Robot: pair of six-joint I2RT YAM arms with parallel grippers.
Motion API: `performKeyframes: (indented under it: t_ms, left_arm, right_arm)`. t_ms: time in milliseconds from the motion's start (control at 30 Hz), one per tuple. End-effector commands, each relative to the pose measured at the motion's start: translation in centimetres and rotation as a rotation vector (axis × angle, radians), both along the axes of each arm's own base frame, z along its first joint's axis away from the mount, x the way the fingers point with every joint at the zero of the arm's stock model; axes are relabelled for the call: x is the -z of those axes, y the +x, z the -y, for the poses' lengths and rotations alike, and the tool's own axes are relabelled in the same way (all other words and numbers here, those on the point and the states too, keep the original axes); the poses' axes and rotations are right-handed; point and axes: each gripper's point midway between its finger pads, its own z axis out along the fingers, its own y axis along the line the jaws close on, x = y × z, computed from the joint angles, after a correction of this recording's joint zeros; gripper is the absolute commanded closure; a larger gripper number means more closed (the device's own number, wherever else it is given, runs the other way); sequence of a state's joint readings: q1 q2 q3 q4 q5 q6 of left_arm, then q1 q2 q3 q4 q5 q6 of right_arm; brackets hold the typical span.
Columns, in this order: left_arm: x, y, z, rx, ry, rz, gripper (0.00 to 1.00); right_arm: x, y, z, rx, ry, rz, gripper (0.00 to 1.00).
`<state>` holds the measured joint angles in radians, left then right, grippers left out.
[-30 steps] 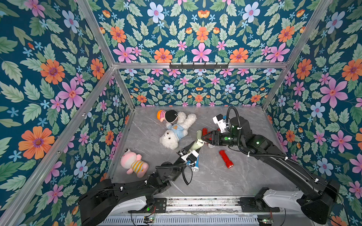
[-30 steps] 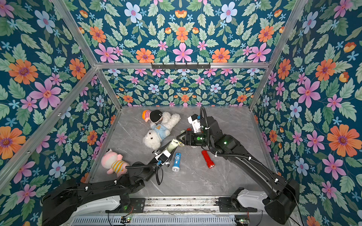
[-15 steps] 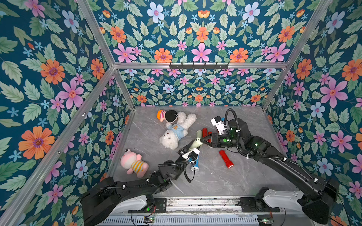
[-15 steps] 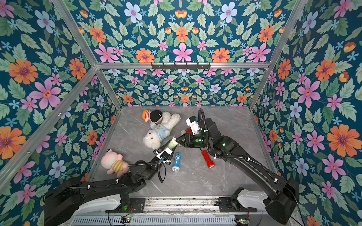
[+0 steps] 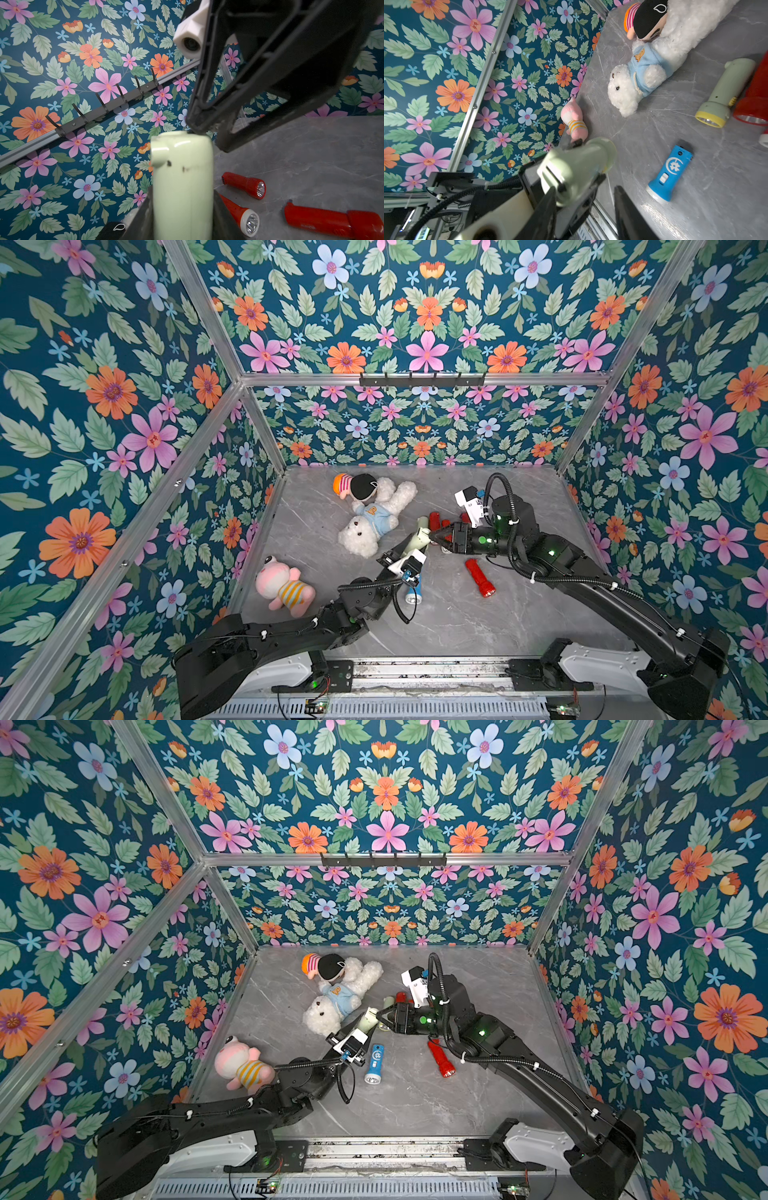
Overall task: Close the plug at the bottom of the flashlight
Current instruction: Place the flashlight at the center of the board.
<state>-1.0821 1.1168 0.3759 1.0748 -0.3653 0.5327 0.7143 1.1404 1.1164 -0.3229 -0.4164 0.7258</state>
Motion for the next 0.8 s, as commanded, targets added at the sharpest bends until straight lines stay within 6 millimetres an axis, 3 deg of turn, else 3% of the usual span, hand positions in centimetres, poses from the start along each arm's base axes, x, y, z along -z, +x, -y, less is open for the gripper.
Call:
performKeyframes:
  t_ms: [0,167,333,533,767]
  left_arm:
    - [-0.9,0.4,-0.3,-0.020,-0.048,-0.028,1.00]
    - [-0.1,1.7,-0.7,-0.086,-0.074,-0.187,1.00]
    - [1.0,2.9,-0.9,-0.163,-0.180,-0.474,1.00]
    - [2.8,2.8,-1.4,-0.242,-0.310,-0.732,1.00]
    - [6.3,1.5,1.7,-0.183,-0.345,-0.944,1.00]
  right_arm:
    - [0.5,-0.1,2.0,0.052,-0.066,0.025,0.48]
    - [0.8,-0.2,6.5,0.168,-0.105,0.065,0.45]
    - [2.8,-0.5,10.3,0.259,-0.166,0.063,0.44]
    - [5.8,-0.9,11.2,0.267,-0.223,0.040,0.43]
    - [9.1,-1.4,11.9,0.253,-0.288,-0.003,0.41]
